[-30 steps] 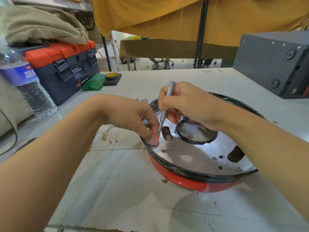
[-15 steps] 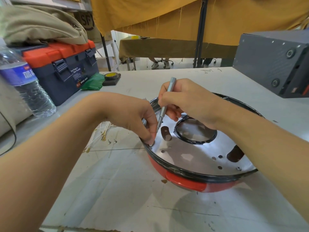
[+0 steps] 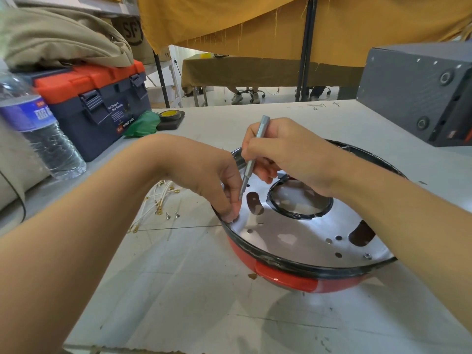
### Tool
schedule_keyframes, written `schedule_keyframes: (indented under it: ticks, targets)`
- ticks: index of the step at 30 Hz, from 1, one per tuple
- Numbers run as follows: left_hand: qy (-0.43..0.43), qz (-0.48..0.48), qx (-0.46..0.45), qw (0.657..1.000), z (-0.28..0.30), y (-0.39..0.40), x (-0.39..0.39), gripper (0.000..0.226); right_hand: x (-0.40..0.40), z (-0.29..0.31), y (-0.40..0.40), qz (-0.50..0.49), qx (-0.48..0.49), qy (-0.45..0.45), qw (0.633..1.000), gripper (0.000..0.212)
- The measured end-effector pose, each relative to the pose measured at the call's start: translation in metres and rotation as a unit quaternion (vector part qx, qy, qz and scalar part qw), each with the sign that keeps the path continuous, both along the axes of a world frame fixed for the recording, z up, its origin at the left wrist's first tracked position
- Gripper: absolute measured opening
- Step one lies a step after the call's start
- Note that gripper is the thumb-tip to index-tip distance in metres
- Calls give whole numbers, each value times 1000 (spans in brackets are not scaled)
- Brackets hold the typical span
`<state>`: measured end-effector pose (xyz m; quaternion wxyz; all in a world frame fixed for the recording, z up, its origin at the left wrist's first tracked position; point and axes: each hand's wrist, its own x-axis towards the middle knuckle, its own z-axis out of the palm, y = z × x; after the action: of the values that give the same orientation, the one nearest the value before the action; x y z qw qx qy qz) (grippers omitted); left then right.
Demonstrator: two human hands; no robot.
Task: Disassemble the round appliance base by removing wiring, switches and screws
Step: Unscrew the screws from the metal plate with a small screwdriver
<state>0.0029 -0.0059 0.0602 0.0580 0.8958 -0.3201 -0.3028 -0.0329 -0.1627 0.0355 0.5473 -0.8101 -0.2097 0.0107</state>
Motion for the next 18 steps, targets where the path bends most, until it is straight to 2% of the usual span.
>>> schedule_keyframes:
  ticks: [8, 15, 18]
  targets:
    - [-23, -10, -16, 1000, -3, 2, -1, 3, -2, 1, 2, -19, -6, -7, 1000, 26]
    - [-21, -26, -12, 999, -2, 0, -2, 8, -4, 8, 4, -74, -57, -74, 993, 23]
    - [-29, -38, -6, 999, -2, 0, -3, 9, -7, 15, 1, -86, -49, -91, 991, 21]
